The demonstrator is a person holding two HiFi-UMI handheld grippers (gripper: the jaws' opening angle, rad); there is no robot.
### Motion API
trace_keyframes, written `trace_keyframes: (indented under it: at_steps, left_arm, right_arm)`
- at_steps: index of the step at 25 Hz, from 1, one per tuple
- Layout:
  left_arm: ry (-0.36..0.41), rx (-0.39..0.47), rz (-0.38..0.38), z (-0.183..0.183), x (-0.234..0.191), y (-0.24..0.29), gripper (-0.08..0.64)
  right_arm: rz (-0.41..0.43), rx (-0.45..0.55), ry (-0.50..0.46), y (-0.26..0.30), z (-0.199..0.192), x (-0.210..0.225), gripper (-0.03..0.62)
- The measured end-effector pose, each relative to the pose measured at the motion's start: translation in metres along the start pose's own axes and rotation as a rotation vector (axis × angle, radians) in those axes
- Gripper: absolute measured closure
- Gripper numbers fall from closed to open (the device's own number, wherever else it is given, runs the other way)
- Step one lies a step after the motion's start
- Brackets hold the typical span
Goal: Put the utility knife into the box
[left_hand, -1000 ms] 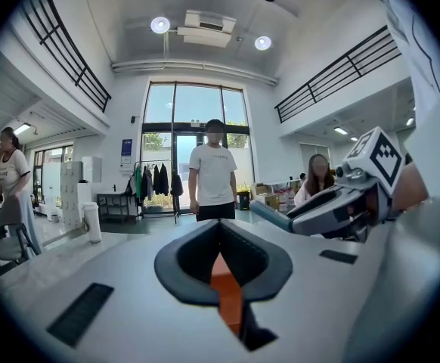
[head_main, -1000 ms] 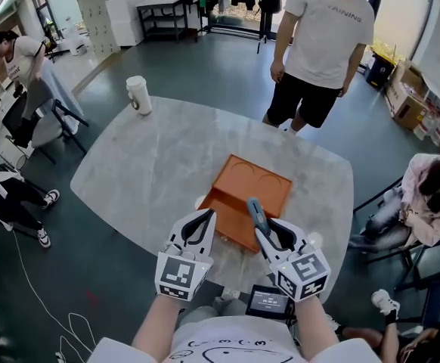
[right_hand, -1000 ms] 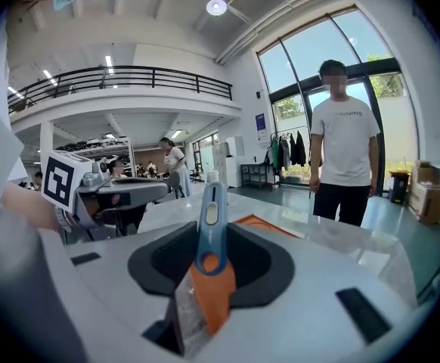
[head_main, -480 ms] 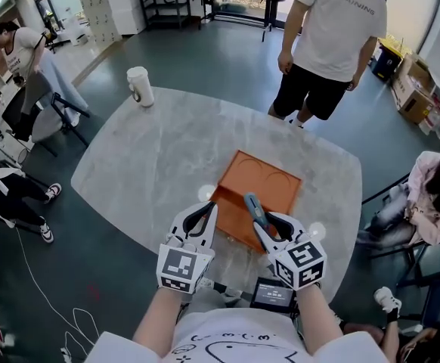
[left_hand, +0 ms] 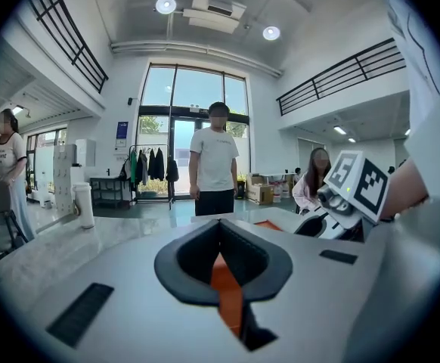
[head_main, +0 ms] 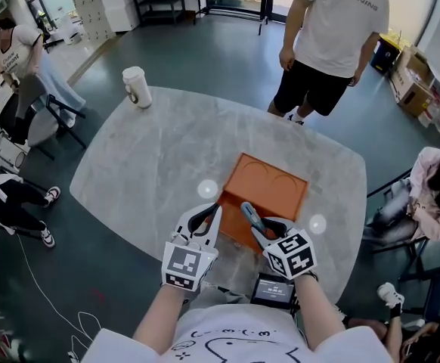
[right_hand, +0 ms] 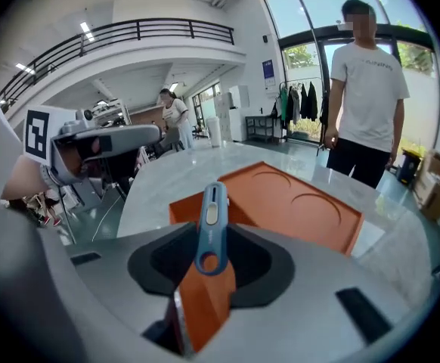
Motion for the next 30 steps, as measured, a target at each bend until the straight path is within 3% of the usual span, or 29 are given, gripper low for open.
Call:
trace_keyframes:
  at_steps: [15,30]
  left_arm:
    - [-0.013,-0.016,-0.025,-0.009,-0.026,0.009,0.545]
    - [-0.009,-0.019,-0.018,-0.006,-0.029,-0.004,0.545]
  right_arm:
    - [0.026,-0.331,0.023,0.071,-0.006,0.009,0.459]
    - [-0.009,-0.475,0.004,0.093,-0.014,0.013,0.457]
Point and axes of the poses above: the fingertips, and each gripper's own axes: y forward along the fingers, x to its right, z out of its top, the point moved 10 cm from there along -y, backward along the fingers, and after that the axes turned 2 degrees about z, right-handed, at the moved point
